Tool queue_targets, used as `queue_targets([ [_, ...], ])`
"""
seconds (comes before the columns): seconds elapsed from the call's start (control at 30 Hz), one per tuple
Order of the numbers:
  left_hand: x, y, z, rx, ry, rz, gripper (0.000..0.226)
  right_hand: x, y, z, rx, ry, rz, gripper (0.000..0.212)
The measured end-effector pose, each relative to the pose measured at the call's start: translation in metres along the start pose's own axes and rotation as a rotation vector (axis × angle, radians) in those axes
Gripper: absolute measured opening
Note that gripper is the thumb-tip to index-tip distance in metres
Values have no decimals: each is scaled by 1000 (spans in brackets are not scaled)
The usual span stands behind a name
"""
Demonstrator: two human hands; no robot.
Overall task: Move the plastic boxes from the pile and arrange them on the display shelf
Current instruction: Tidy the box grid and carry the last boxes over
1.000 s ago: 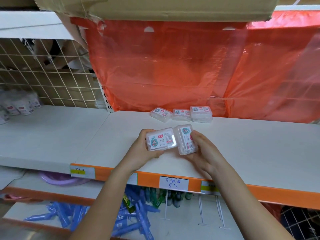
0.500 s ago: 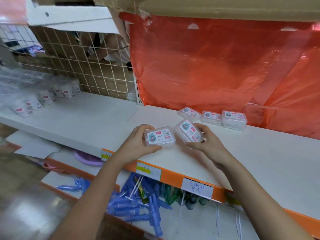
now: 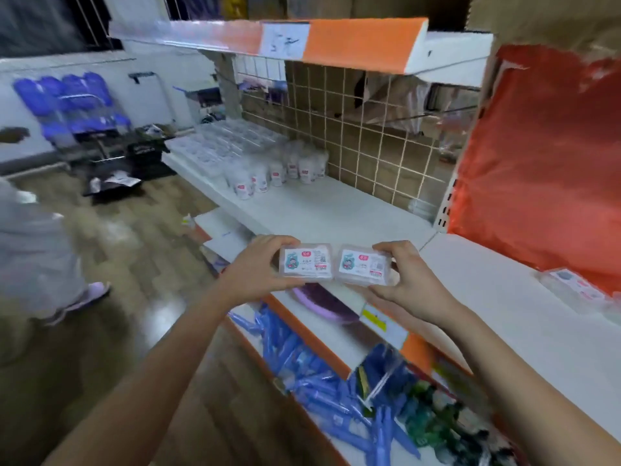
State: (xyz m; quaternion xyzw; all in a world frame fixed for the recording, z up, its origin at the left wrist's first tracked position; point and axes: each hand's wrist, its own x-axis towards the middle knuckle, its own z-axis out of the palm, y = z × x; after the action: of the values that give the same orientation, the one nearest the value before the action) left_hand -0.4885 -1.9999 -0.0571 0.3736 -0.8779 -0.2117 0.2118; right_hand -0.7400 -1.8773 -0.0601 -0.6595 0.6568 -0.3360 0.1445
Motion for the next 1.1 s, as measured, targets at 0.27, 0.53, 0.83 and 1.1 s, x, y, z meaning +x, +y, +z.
queue_targets([
  [0.27, -9, -114, -106, 79, 50, -28, 64, 109, -73, 95, -1, -36, -197, 61],
  [0.53, 15, -233, -178, 131, 66, -121, 64, 213, -127, 169, -59, -43, -214, 64],
  [0.83, 98, -338, -220, 152, 135, -54, 60, 347, -142, 216, -113, -33, -195, 64],
  [1.1, 222, -427, -261, 177, 116, -23, 67, 485, -145, 239, -159, -19, -122, 64],
])
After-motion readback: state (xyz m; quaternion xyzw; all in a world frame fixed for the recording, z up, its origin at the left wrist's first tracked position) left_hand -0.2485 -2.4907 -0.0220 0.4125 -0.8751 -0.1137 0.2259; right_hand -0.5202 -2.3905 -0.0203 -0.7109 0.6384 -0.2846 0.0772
